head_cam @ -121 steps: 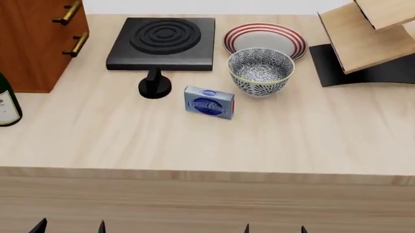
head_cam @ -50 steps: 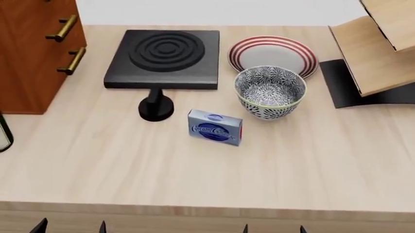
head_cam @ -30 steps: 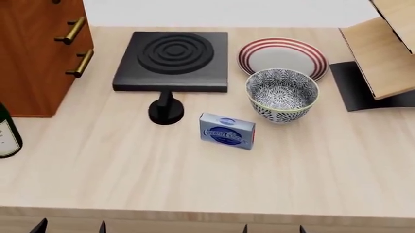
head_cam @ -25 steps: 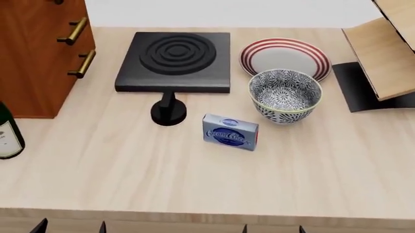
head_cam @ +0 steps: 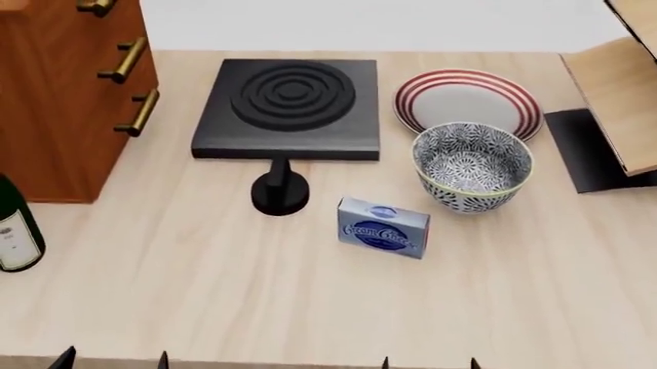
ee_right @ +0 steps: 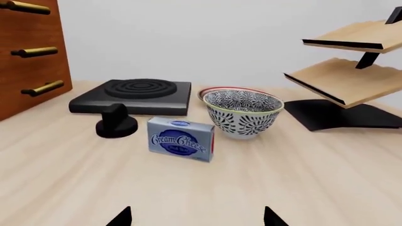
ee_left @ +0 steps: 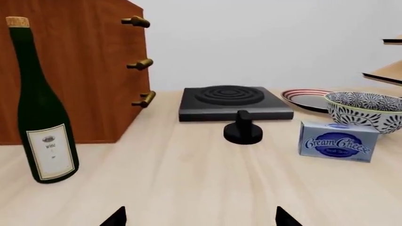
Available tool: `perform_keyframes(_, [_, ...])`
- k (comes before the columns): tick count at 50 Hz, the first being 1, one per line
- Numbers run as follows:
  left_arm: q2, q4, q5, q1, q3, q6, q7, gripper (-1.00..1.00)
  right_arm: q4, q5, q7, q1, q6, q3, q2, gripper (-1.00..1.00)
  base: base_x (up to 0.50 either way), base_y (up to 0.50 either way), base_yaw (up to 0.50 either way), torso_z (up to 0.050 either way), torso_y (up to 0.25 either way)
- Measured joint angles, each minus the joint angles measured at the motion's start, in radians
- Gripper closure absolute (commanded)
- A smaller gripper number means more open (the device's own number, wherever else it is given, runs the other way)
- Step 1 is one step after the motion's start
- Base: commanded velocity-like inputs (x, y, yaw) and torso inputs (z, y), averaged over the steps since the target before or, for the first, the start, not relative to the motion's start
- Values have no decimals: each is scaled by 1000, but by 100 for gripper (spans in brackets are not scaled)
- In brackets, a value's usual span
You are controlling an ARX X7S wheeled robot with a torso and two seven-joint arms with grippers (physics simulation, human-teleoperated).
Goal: Pick up the cream cheese and put it in the bowl.
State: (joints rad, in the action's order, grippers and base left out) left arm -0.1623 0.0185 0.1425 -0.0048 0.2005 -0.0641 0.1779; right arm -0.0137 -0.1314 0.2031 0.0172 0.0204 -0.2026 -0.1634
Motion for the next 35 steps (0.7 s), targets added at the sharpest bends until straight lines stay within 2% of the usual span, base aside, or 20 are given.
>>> perform_keyframes(35, [-17, -2, 12, -1, 20, -10, 21, -100, 1, -20, 19, 3, 1, -18, -15, -100, 144, 67, 0, 0, 0])
